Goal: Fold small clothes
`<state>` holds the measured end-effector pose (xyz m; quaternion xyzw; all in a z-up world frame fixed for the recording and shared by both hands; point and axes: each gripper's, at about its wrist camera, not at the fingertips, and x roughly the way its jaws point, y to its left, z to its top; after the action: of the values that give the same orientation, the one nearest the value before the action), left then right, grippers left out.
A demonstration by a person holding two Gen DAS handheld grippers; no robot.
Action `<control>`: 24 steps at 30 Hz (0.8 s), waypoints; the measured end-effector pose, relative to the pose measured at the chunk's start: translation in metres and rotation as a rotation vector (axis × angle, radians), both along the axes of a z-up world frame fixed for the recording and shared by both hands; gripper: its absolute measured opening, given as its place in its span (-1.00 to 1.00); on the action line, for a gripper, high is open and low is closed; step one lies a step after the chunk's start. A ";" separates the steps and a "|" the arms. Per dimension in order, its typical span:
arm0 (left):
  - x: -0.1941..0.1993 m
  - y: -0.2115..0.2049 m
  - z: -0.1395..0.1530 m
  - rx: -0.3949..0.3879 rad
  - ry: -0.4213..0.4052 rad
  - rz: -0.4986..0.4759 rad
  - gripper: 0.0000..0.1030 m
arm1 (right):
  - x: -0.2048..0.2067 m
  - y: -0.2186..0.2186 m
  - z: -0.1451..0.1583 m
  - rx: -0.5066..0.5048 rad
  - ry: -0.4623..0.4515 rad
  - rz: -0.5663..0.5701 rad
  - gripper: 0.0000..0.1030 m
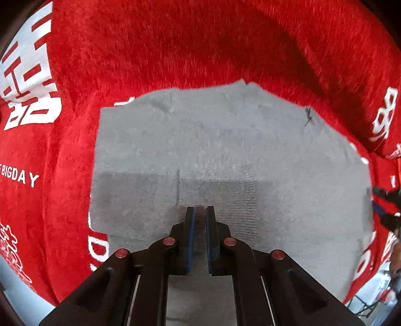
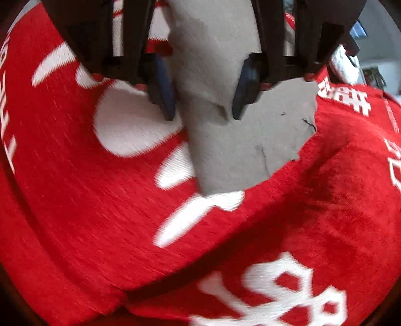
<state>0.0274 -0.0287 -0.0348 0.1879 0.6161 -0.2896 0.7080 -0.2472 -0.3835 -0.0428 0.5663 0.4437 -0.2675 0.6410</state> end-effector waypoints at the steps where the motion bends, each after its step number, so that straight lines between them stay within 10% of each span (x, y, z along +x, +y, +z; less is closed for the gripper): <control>1: -0.001 -0.001 -0.003 0.016 -0.007 0.000 -0.85 | 0.010 0.001 0.005 -0.020 0.019 0.054 -0.84; 9: 0.000 0.001 -0.007 0.055 -0.025 0.017 -0.85 | 0.037 0.017 0.010 -0.243 0.252 0.316 -0.81; 24: -0.012 0.014 0.015 0.097 -0.052 -0.030 -0.85 | 0.003 0.067 0.047 -0.223 0.228 0.240 -0.72</control>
<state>0.0158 -0.0151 -0.0202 0.2387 0.6081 -0.2651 0.7092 -0.2446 -0.3166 0.0044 0.4010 0.5451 -0.2990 0.6728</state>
